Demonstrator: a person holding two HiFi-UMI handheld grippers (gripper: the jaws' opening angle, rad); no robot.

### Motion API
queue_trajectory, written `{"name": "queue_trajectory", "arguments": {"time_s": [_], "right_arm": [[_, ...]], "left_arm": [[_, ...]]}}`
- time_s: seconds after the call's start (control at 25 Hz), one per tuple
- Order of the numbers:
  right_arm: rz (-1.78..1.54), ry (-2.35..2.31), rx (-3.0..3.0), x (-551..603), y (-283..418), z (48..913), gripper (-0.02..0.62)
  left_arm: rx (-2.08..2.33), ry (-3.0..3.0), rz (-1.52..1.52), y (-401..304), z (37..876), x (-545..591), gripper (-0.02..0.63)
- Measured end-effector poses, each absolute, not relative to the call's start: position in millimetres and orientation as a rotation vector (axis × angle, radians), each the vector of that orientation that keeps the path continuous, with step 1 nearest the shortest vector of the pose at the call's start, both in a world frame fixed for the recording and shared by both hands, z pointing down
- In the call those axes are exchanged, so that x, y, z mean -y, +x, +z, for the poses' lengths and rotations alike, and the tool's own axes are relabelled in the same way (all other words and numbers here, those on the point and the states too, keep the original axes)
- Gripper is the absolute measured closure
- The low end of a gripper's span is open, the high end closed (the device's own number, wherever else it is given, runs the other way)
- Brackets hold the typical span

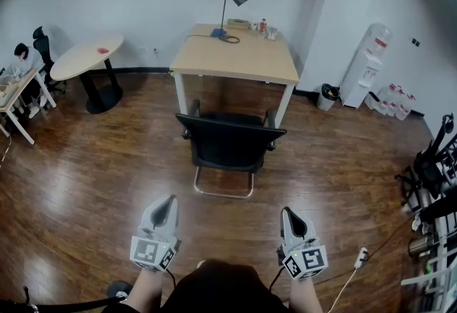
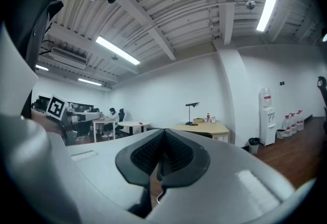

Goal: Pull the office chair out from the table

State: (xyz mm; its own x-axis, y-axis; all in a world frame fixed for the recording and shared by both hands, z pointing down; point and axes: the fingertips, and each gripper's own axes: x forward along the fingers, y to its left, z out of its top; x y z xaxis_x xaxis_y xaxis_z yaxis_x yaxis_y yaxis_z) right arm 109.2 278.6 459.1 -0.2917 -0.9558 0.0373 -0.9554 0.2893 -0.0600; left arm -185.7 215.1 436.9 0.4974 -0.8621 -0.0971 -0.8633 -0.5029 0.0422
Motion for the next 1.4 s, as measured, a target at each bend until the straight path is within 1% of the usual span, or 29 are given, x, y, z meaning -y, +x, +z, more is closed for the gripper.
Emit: {"name": "queue_trajectory", "arguments": {"time_s": [0.2, 0.44, 0.88, 1.4], "right_arm": [[-0.193, -1.87, -2.493, -286.5, 124.4, 471.1, 0.583], [-0.142, -1.854, -2.548, -285.4, 125.1, 473.3, 0.583], [-0.186, -1.815, -2.531, -289.3, 131.8, 478.1, 0.584], [-0.168, -1.767, -2.583, -286.8, 123.2, 482.1, 0.584]], "left_arm": [[-1.632, -2.683, 0.169, -187.0, 441.3, -227.7, 0.604], [-1.645, -2.702, 0.154, -183.9, 452.9, -238.9, 0.603], [-1.65, -2.692, 0.108, -182.3, 456.2, -240.9, 0.603], [-1.629, -2.664, 0.093, -176.6, 453.5, -236.1, 0.603]]}}
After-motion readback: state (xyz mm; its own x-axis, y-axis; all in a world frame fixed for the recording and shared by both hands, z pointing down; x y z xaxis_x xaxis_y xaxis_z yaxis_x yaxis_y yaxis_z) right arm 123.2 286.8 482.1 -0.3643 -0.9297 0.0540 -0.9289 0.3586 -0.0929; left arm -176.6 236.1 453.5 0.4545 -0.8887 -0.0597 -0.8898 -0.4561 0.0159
